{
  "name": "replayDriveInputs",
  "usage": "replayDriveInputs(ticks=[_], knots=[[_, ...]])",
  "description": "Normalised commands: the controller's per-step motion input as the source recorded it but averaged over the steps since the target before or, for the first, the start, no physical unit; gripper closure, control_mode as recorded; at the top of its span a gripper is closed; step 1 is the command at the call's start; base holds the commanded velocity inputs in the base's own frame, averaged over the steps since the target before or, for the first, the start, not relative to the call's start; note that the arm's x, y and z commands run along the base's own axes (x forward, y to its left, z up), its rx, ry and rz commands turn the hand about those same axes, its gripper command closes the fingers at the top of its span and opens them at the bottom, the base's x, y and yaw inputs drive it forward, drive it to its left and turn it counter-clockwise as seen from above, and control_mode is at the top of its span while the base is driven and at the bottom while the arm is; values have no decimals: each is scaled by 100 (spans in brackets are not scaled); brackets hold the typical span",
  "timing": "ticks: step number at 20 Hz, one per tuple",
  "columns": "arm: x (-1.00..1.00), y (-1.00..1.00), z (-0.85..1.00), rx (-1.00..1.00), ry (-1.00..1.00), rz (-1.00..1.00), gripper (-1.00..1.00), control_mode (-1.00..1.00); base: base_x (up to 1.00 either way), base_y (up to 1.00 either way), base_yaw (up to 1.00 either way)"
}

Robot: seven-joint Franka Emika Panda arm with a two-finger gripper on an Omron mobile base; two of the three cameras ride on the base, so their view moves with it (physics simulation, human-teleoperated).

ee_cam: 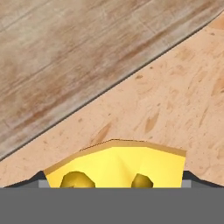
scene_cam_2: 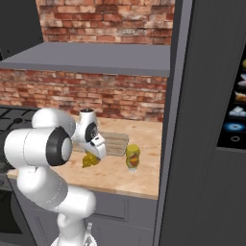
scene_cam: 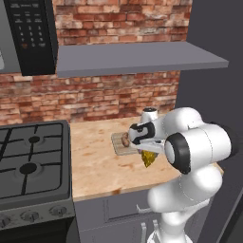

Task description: Retrieve the reheated potato from the microwave, then place the potato, cheese, and condiment on the cutting board.

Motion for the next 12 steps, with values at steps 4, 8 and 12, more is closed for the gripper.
replayDriveInputs(ticks=[4,8,12], knots=[[-3,-2,16,0,0,0,100,-100,0,0,0],[0,-3,39,0,-6,0,100,-100,0,0,0],[12,-5,30,0,-6,0,100,-100,0,0,0]])
